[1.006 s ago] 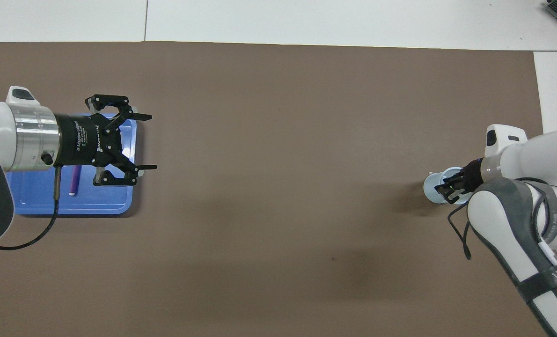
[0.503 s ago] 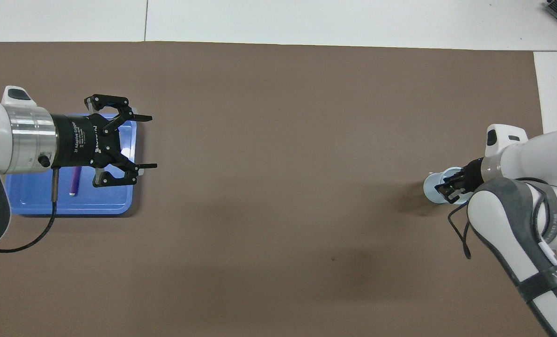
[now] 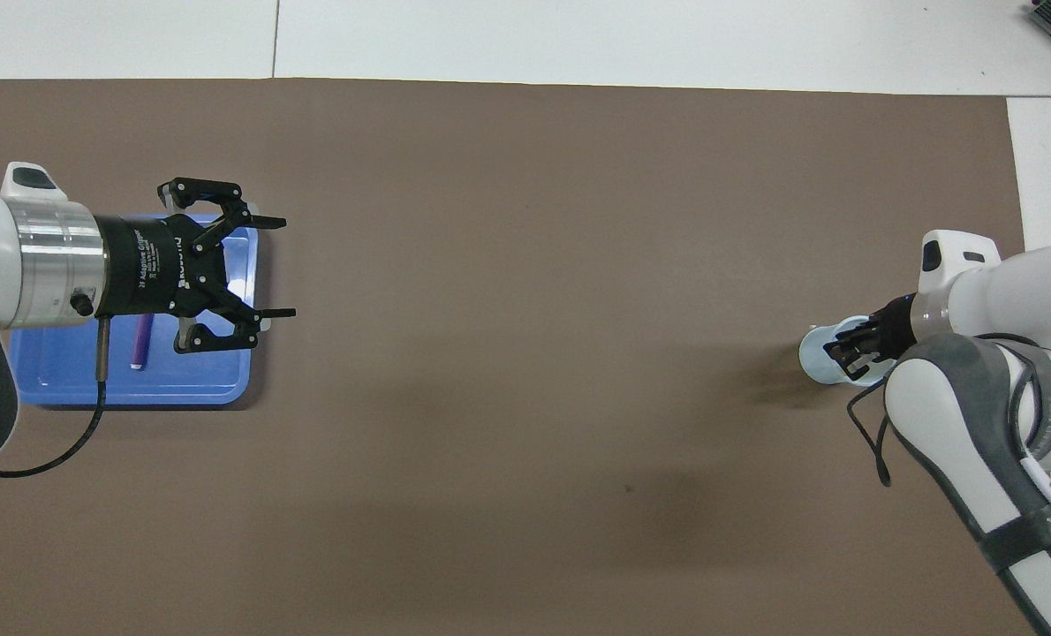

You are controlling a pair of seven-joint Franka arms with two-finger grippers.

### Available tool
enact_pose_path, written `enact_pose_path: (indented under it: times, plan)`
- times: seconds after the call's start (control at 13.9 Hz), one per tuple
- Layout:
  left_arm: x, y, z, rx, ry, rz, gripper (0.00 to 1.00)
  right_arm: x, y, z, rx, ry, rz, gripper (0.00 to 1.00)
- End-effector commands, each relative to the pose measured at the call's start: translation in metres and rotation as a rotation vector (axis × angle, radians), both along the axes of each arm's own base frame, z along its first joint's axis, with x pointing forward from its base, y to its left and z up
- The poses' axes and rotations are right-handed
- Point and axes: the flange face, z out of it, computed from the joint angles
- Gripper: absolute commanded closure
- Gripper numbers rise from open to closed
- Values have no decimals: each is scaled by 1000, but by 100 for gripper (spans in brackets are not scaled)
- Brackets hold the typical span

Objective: Right arm passes pens to left for tray arrangement
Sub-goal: 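Grasp the green pen in the cup with the right gripper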

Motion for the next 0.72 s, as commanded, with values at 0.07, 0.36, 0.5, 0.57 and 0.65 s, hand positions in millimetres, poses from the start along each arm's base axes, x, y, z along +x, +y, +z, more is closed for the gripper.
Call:
enact_pose_path:
  times: [0.07,0.36,0.5,0.57,0.65]
  plan:
    - [-9,1,0,-10,-4,25,8,0,-10,2,4,26,72,100]
    - [-10,1,1,-10,-3,26,8,6,-22,29,10,48,106,100]
    - [-10,1,1,-10,-3,27,9,8,-19,58,13,50,120,100]
    - [-9,4,1,-10,-1,30,9,8,-17,73,15,52,127,100]
    - [-9,4,1,-11,-1,29,9,7,-16,89,16,52,131,100]
